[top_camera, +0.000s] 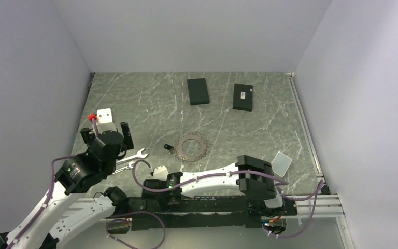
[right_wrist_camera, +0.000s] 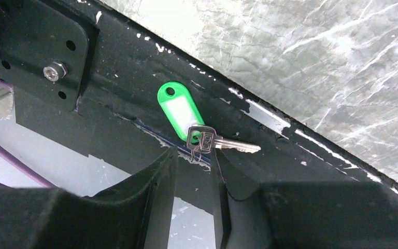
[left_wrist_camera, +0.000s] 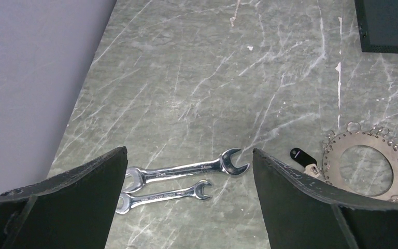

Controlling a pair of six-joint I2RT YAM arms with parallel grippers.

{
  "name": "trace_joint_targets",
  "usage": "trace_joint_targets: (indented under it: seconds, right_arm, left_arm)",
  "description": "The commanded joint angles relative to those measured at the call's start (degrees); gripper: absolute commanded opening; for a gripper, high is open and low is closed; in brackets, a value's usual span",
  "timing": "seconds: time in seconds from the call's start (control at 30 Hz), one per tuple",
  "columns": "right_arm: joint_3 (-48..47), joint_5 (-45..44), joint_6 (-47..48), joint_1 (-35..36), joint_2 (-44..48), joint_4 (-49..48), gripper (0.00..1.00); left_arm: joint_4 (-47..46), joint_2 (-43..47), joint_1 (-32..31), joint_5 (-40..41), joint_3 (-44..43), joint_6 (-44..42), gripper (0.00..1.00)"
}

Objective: Put the keys on the keyring

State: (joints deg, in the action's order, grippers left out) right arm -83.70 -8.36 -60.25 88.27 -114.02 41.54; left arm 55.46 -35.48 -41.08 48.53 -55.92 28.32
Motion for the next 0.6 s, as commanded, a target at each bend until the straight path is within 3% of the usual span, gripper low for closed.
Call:
trace_joint_targets:
  seconds: [0.0, 0.23, 0.37, 0.57]
  right_arm:
    - [0.02, 1.37, -1.02, 0.65, 0.0, -0.26, 0.33]
    - [2.86, 3.36, 0.0, 0.17, -0.43, -3.37, 0.32]
    - [2.98, 3.49, 1.17, -0.27, -0.75, -3.84, 0.26]
    - [3.05, 1.73, 2.41, -0.38, 0.26, -3.29, 0.01]
  left_arm:
    - [0.26, -0.37, -0.38, 3.18, -1.34, 0.91, 0.95]
    - [1.22, -0.36, -0.55, 3.4, -1.68, 1.56, 0.94]
    - [1.6, -0.12, -0.67, 3.64, -1.87, 1.78, 0.94]
    - [2.11, 0.05, -0.71, 3.54, -1.96, 2.12, 0.93]
